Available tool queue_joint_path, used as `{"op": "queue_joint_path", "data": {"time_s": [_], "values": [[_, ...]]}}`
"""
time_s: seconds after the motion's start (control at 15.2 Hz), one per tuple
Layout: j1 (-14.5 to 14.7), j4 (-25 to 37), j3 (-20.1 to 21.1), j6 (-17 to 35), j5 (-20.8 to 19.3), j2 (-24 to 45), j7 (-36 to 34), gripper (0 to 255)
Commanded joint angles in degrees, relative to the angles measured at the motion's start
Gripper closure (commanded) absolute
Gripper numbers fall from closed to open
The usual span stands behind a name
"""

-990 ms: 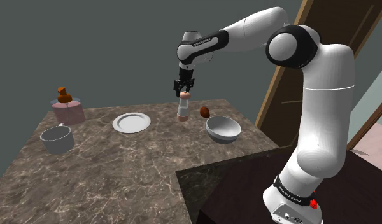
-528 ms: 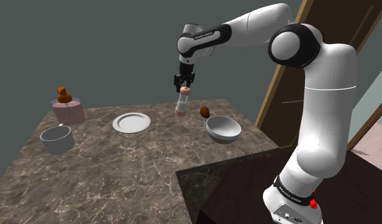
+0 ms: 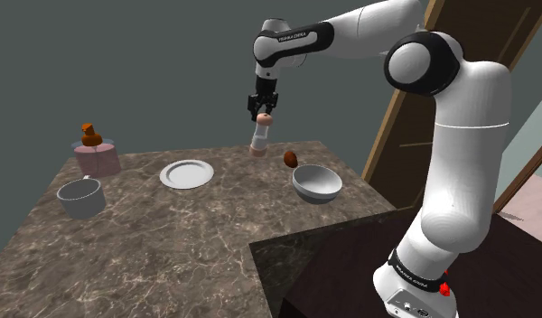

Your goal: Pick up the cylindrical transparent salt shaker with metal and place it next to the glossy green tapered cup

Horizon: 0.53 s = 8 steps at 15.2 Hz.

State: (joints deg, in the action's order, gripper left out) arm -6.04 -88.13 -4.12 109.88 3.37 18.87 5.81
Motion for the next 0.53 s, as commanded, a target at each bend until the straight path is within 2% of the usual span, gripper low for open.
{"op": "queue_joint_path", "data": {"time_s": [0.0,0.46], "values": [[0.0,1.4,0.0,-1.5,0.0,-0.1,-0.1,255],[-0.1,6.7,0.0,-6.9,-0.1,-0.2,-0.3,255]]}}
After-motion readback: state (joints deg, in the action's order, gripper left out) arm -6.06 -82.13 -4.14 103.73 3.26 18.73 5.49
